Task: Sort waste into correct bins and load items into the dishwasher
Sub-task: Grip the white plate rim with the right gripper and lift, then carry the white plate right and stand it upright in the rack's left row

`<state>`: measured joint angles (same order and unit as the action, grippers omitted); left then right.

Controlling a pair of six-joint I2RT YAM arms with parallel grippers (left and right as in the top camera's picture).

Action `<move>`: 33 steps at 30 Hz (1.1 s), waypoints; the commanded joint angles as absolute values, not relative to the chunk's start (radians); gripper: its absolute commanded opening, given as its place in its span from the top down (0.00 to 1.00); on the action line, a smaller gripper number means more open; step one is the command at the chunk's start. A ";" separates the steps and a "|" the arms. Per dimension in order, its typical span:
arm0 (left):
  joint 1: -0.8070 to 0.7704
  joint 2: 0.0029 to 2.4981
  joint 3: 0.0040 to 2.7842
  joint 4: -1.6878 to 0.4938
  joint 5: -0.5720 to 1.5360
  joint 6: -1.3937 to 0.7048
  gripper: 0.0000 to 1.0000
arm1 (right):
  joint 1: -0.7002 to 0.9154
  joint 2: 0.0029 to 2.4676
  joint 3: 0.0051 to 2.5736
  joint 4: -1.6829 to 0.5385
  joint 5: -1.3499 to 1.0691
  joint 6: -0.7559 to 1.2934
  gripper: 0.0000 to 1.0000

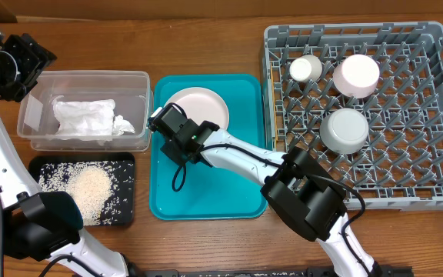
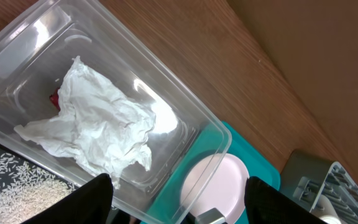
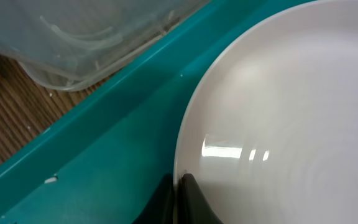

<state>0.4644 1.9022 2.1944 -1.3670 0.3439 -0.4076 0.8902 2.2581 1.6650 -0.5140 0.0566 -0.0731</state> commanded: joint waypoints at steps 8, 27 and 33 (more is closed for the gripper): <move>0.457 1.892 2.195 -1.388 0.341 -0.381 0.28 | 0.800 1.953 1.801 -0.677 0.051 0.009 0.96; 0.314 1.893 2.195 -1.387 0.332 -0.365 0.26 | 0.012 1.784 1.728 -0.963 -1.240 0.077 0.96; 0.293 1.893 2.195 -1.388 0.332 -0.358 0.26 | 0.011 1.803 1.613 -0.864 -1.136 0.091 0.96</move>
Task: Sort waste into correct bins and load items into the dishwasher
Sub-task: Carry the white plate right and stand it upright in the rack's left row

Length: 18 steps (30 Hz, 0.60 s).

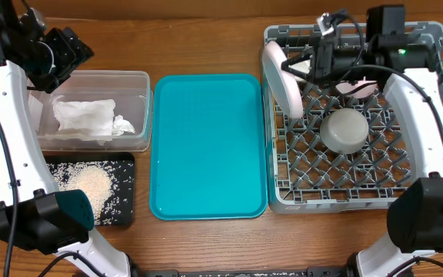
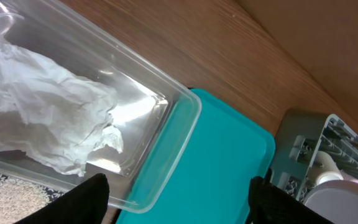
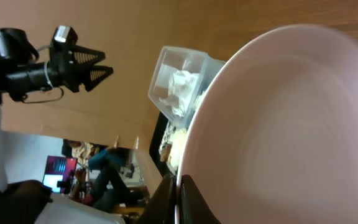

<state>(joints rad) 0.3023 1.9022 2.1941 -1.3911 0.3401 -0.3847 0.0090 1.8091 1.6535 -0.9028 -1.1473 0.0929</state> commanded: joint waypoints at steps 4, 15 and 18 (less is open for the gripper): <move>0.293 1.893 2.195 -1.389 0.332 -0.358 0.26 | 0.011 1.803 1.571 -0.818 -1.011 0.140 0.96; 0.293 1.893 2.195 -1.430 0.331 -0.338 0.34 | 0.012 1.805 1.569 -0.833 -0.867 0.295 0.96; 0.293 1.891 2.195 -1.452 0.304 -0.329 0.44 | 0.012 1.805 1.569 -0.840 -0.791 0.422 0.96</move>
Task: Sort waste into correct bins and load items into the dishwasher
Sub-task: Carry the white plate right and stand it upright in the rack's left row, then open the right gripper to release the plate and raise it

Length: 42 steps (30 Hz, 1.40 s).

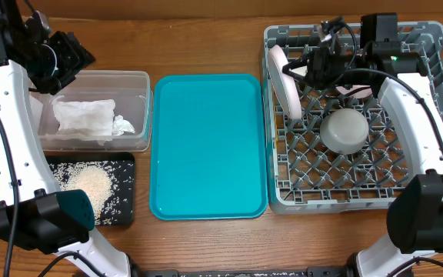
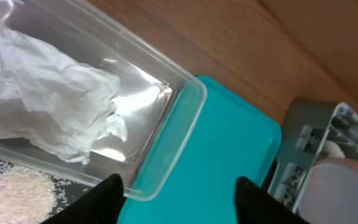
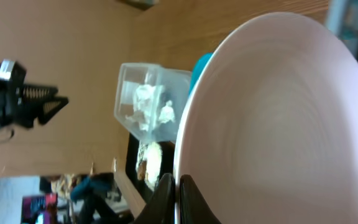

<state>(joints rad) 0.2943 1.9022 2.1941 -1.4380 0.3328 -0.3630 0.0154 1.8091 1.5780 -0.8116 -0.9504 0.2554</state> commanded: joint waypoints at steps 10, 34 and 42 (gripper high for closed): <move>0.294 1.781 2.195 -1.581 0.271 -0.310 0.47 | 0.012 1.805 1.569 -0.842 -0.688 0.527 0.95; 0.293 0.772 1.864 -1.689 -0.004 -0.432 0.36 | 0.012 1.799 1.642 -0.846 -0.439 0.070 0.11; 0.293 0.550 1.536 -1.689 -0.181 -0.455 0.00 | 0.035 1.795 1.748 -0.875 -0.371 0.073 0.26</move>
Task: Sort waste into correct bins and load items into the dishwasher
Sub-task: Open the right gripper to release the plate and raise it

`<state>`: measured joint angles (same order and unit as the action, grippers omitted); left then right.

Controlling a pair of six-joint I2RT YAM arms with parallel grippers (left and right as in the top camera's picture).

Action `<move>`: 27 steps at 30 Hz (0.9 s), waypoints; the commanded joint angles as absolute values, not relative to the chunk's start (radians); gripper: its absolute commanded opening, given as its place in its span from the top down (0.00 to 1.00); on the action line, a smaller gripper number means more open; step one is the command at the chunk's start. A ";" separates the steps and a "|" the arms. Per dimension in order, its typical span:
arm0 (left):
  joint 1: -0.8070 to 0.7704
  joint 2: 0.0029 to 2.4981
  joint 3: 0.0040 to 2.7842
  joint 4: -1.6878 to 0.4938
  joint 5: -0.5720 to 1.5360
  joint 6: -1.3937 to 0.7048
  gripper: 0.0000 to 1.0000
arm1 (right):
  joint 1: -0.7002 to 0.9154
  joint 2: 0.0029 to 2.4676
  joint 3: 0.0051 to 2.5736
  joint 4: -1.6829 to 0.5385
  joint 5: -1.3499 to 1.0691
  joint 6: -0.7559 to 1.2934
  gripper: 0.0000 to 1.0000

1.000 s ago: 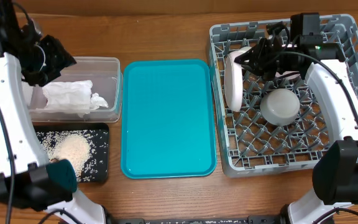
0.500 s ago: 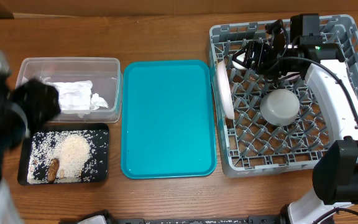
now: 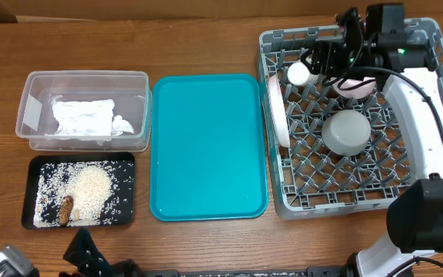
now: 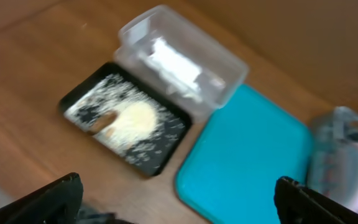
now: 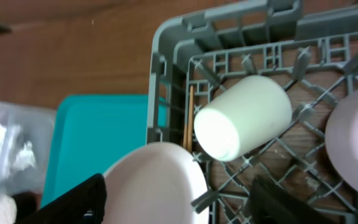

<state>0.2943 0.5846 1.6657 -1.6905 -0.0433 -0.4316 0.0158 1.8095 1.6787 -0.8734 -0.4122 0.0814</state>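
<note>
A white plate (image 3: 276,115) stands on edge in the left row of the grey dishwasher rack (image 3: 429,192); the right wrist view shows this plate (image 5: 157,183) just below the fingers. My right gripper (image 3: 335,55) hovers open over the rack's far left corner, holding nothing. A white cup (image 5: 244,124), a pink bowl (image 3: 358,83) and a grey bowl (image 3: 344,131) sit in the rack. The teal tray (image 3: 206,146) is bare. My left gripper (image 4: 179,205) is open, high over the table's near left; this view is blurred.
A clear bin (image 3: 33,115) at the left holds crumpled white tissue (image 3: 83,117). In front of it a black tray (image 3: 121,211) holds rice and a small brown scrap (image 3: 67,209). Part of the left arm (image 3: 87,258) shows at the near edge.
The right gripper held the plate on edge over the rack's left side; now the plate stands in the rack and the gripper is open. The left arm has left the clear bin for the near-left edge.
First the right gripper was shut on the plate's rim in the teal tray, the left gripper open beside the clear bin. Then the plate hung on edge over the rack's left side, the tray bare. Now it stands released in the rack, and the left arm has drawn back.
</note>
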 commanded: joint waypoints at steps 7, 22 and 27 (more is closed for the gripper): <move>0.293 0.486 1.234 -1.661 -0.155 -0.618 0.00 | 0.141 1.795 1.933 -0.985 -0.166 0.015 0.22; 0.293 0.488 1.179 -1.619 -0.126 -0.636 0.00 | 0.197 1.795 1.970 -1.039 -0.113 -0.008 0.00; 0.293 0.488 1.179 -1.619 -0.126 -0.636 0.00 | 0.195 1.795 1.970 -1.039 -0.113 -0.008 0.00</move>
